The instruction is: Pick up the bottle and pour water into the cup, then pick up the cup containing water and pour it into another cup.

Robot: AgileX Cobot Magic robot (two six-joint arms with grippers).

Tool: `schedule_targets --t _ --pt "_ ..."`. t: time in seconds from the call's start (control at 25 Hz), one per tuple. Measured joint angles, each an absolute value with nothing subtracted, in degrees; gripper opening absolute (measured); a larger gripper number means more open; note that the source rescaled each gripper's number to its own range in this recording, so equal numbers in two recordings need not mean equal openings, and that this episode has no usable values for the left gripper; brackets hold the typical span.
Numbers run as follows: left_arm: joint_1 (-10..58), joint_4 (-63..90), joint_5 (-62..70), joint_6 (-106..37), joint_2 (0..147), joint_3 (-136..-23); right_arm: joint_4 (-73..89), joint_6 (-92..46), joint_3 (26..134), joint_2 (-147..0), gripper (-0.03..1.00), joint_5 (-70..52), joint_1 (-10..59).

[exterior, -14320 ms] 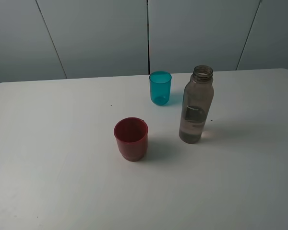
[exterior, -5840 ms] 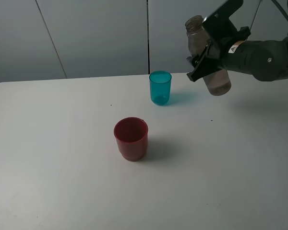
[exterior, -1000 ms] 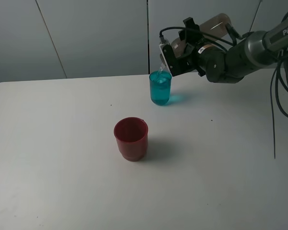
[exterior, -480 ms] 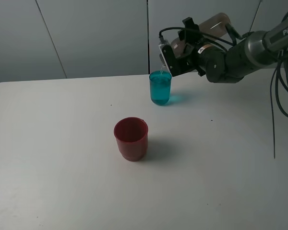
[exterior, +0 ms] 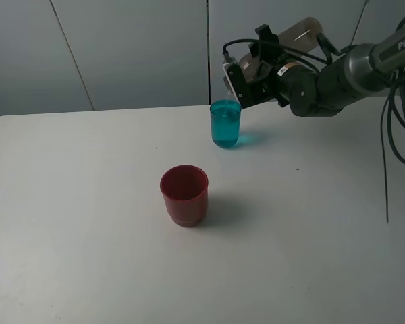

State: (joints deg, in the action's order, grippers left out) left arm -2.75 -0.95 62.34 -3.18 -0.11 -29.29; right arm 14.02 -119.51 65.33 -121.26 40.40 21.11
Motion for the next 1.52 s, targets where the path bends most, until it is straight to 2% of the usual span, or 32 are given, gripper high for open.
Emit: schedule_targets --t 0.2,0.48,0.6,0.72,0.92,1.0,1.52 --pt "-2.8 -1.0 62.3 -3.2 -0.1 -29.3 14.0 -108.1 64.7 -118.7 0.0 36.5 21.1" --pt "-2.8 -1.0 62.3 -3.2 -0.1 -29.3 9.6 -72.1 64.5 -109.9 0.0 14.2 20.9" --pt "-2.8 -1.0 62.3 -3.2 -0.1 -29.3 7.7 -55.7 62.9 -108.2 0.0 10.2 19.4" --pt "-2.8 -1.0 62.3 -3.2 -0.1 -29.3 6.1 -42.8 58.0 -106.9 0.0 14.5 17.8" --pt "-2.8 -1.0 62.3 -3.2 -0.1 -29.3 5.3 -24.5 45.8 -106.0 0.0 36.0 16.6" --pt "-2.8 -1.0 62.3 -3.2 -0.1 -29.3 6.2 -18.2 43.3 -105.8 0.0 40.1 16.2" --pt "-2.8 -1.0 62.3 -3.2 -0.1 -29.3 9.1 -6.8 39.6 -110.4 0.0 54.0 15.1"
